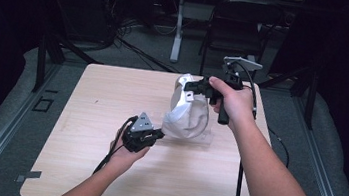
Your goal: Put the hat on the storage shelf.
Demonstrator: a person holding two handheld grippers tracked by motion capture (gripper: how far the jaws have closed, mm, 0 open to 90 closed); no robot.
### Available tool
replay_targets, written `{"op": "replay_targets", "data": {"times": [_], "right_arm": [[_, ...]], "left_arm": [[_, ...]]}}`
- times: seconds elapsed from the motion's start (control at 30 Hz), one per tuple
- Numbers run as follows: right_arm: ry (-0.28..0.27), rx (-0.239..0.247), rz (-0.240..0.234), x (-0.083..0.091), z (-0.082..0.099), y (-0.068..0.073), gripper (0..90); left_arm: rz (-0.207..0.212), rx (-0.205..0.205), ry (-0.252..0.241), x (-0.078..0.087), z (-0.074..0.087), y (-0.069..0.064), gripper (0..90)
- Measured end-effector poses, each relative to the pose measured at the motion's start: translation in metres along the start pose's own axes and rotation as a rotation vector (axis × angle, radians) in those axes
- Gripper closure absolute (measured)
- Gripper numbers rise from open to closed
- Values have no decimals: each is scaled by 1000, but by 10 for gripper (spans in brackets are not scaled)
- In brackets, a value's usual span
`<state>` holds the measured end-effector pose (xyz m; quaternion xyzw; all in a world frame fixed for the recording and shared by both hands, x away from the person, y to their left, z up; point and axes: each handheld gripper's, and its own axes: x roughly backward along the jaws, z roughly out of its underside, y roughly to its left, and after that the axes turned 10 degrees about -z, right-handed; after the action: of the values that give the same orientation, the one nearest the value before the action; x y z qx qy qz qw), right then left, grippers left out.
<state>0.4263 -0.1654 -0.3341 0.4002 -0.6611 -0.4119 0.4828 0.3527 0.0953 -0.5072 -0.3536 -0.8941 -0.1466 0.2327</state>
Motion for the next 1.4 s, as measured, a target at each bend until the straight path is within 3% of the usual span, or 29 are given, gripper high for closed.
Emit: {"op": "replay_targets", "data": {"times": [0.2, 0.3, 0.4, 0.43, 0.53, 0.6, 0.7, 0.93, 1.2, 1.4], "right_arm": [[-1, -1, 3, 2, -1, -2, 816], [-2, 0, 6, 4, -1, -3, 816], [-4, -1, 6, 6, -2, -3, 816], [-3, 0, 7, 6, -2, -3, 815], [3, 6, 12, 6, -2, -2, 815], [-2, 4, 11, 4, -2, -2, 815], [-2, 4, 16, 3, -3, -3, 815], [-11, 0, 16, 0, -5, -7, 815], [-7, -11, 39, -3, -6, -18, 815], [-1, -23, 52, -9, -6, -26, 815]], "left_arm": [[-16, -4, 14, -2, 0, -5, 861], [-23, -28, 13, -2, 0, -6, 862], [-4, -35, 13, -1, 1, 0, 863], [9, -53, 6, -1, 3, 3, 863], [33, -47, 5, -1, 3, 8, 863], [50, -86, -4, -2, 2, 12, 862], [74, -50, 8, -3, 1, 16, 862], [37, -22, 29, -5, 4, 9, 862], [18, 43, 56, -10, 12, 7, 863], [7, 63, 123, -17, 22, 8, 862]]}}
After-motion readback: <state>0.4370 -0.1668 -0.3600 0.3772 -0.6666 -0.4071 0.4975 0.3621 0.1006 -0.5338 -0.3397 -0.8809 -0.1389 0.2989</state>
